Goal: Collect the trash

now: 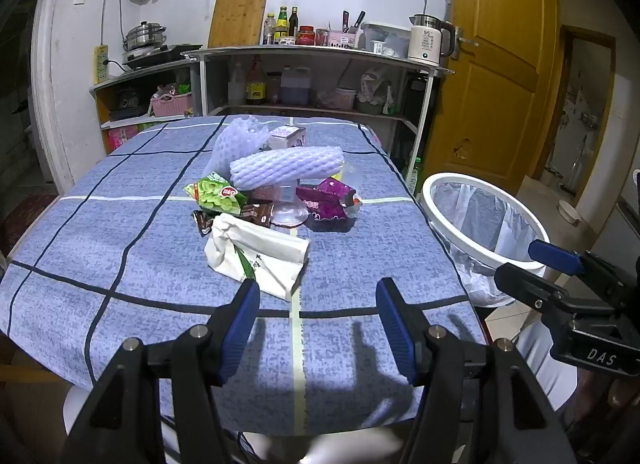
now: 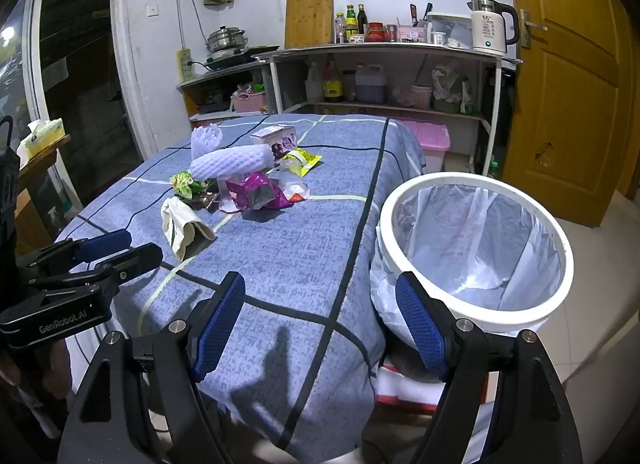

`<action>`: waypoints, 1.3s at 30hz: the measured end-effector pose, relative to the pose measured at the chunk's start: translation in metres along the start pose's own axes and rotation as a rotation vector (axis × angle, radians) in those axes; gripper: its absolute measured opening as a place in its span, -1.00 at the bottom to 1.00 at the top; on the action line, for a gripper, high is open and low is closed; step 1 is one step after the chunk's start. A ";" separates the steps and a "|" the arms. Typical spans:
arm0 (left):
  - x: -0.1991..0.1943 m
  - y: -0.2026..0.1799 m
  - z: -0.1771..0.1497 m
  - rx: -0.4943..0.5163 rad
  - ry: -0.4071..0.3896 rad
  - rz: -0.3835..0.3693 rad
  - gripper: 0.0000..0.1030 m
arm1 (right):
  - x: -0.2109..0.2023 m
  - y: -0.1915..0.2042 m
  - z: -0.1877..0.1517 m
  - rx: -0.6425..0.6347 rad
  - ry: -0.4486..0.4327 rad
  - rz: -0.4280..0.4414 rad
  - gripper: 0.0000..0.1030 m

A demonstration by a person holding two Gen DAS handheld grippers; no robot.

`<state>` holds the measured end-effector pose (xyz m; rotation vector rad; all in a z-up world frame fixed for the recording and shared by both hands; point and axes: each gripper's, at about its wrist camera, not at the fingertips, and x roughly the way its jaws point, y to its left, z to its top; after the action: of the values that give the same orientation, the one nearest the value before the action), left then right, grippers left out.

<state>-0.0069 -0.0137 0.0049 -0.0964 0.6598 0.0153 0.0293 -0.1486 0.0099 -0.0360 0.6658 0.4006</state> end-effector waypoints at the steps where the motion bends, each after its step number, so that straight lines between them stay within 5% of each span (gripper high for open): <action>1: 0.000 0.000 0.000 0.000 0.000 0.000 0.21 | 0.000 0.000 0.000 0.001 0.000 0.001 0.51; 34: 0.019 0.012 -0.005 -0.065 0.057 -0.015 0.22 | 0.012 0.001 0.004 -0.013 0.012 0.018 0.51; 39: 0.028 0.022 -0.002 -0.088 0.056 0.012 0.38 | 0.022 0.004 0.008 -0.024 0.019 0.027 0.51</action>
<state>0.0129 0.0073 -0.0156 -0.1782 0.7158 0.0537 0.0478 -0.1356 0.0029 -0.0537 0.6807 0.4351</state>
